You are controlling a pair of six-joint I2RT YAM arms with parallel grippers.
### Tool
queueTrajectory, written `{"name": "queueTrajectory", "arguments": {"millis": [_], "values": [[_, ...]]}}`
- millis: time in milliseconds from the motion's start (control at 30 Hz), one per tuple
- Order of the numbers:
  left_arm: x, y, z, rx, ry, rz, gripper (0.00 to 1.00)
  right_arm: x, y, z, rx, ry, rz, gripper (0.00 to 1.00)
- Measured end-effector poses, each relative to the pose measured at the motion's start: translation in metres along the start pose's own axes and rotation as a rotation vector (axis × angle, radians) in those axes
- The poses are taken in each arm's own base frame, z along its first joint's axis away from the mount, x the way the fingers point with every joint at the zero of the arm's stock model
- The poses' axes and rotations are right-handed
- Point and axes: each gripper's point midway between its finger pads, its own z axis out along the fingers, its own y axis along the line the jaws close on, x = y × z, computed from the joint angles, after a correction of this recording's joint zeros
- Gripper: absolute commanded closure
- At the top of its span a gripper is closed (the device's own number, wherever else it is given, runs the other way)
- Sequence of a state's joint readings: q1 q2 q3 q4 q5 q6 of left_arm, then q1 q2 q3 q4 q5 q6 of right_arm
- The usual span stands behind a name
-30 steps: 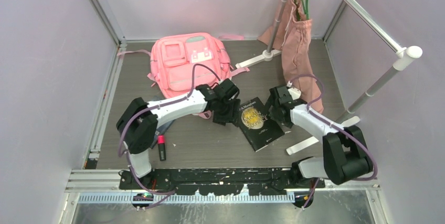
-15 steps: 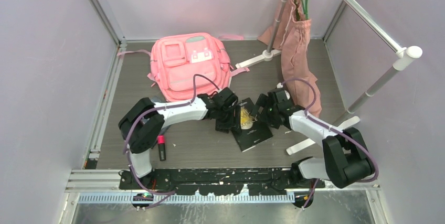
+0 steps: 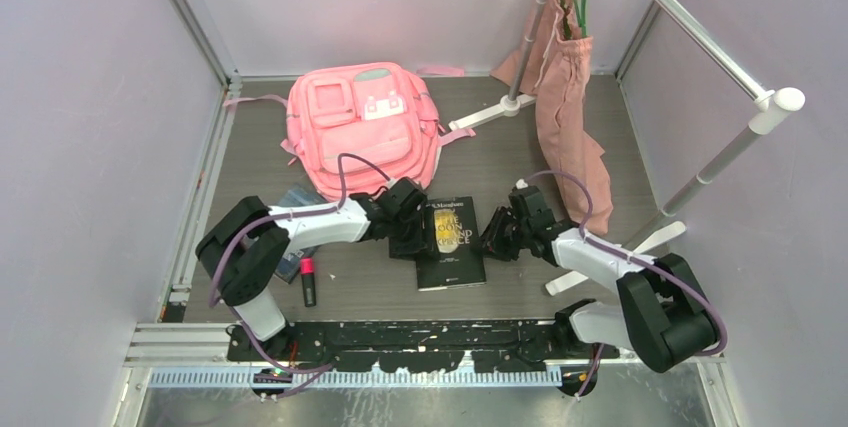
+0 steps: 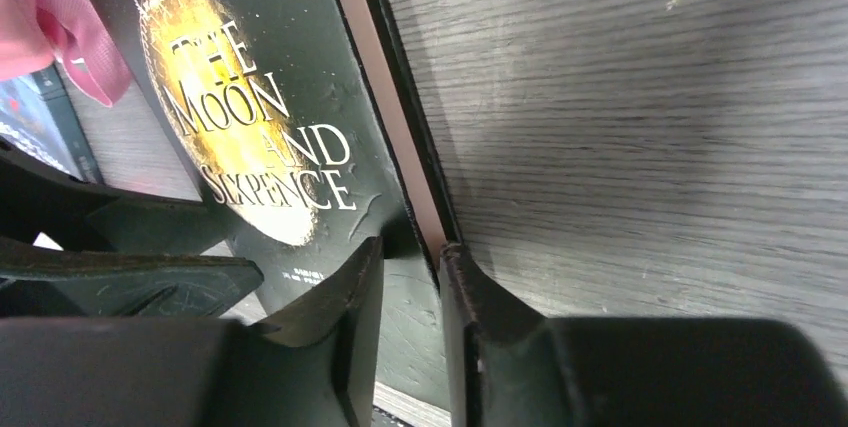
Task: Pack the student bag
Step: Adjust the book at the center of the board, then pick up the book from the center of the board.
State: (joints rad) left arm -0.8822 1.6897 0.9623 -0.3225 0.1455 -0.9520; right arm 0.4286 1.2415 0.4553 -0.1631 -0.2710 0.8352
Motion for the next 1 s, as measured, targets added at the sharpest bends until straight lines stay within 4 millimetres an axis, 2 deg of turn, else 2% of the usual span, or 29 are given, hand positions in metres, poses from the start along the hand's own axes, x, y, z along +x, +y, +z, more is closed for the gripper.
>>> {"name": "queueTrajectory", "arguments": {"millis": [33, 100, 433, 733, 833, 1000], "values": [[-0.001, 0.001, 0.000, -0.001, -0.003, -0.004, 0.39, 0.001, 0.000, 0.001, -0.010, 0.001, 0.010, 0.88], [-0.004, 0.004, -0.001, -0.006, -0.007, -0.009, 0.39, 0.002, 0.002, 0.000, -0.030, 0.002, 0.014, 0.99], [-0.007, 0.006, -0.002, -0.001, -0.005, 0.017, 0.39, -0.002, 0.028, -0.027, -0.166, -0.064, 0.042, 0.99], [-0.007, 0.000, -0.008, 0.038, -0.004, 0.077, 0.38, 0.001, 0.037, -0.045, -0.209, -0.081, 0.100, 0.99], [-0.009, -0.005, -0.015, 0.060, -0.015, 0.101, 0.38, -0.002, 0.049, -0.054, -0.248, -0.094, 0.099, 0.99], [-0.014, -0.029, -0.035, 0.160, -0.044, 0.140, 0.34, -0.008, 0.071, -0.069, -0.298, -0.103, 0.089, 0.99]]}}
